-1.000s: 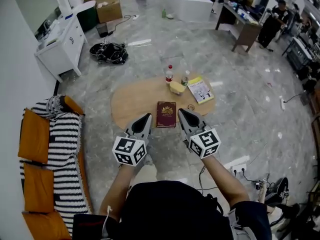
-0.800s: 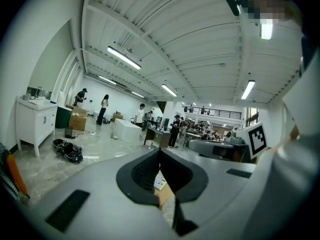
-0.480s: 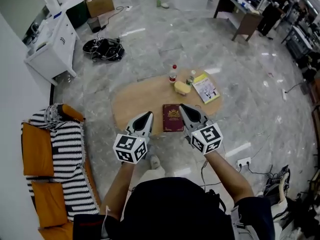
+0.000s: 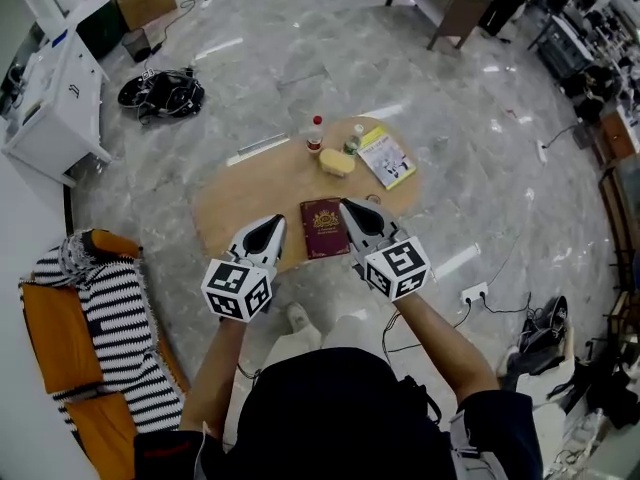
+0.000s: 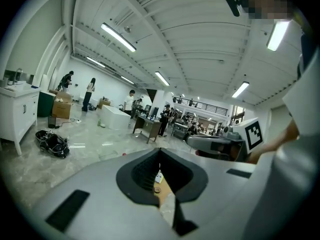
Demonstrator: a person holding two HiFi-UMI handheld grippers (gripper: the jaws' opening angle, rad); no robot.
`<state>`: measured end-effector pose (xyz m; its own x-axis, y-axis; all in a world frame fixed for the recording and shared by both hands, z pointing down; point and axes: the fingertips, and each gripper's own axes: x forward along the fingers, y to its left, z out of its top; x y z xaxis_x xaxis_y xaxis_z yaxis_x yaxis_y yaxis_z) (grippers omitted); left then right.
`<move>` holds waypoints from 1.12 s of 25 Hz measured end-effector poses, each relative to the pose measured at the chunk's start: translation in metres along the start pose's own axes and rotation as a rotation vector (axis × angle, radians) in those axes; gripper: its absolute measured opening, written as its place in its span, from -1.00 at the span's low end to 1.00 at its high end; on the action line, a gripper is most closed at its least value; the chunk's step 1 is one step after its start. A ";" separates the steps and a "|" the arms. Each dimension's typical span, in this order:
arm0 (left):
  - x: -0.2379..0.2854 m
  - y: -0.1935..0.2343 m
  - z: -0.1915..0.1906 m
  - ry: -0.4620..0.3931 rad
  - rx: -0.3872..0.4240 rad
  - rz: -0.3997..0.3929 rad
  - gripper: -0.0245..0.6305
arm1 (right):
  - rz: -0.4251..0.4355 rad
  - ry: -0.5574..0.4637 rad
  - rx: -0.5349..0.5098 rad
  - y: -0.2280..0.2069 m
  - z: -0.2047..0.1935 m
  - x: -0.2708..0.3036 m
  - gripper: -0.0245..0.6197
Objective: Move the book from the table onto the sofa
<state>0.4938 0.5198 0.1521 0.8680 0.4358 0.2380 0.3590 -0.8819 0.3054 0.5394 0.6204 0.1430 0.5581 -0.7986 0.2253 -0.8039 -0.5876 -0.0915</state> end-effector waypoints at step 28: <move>0.084 0.044 -0.177 0.151 -0.284 0.120 -0.88 | 0.017 0.310 0.077 -0.086 -0.188 0.028 -0.90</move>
<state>0.5215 0.5494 0.3486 0.8298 0.3727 0.4153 0.1295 -0.8525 0.5064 0.5859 0.6728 0.3396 0.4463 -0.7375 0.5070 -0.7881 -0.5922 -0.1677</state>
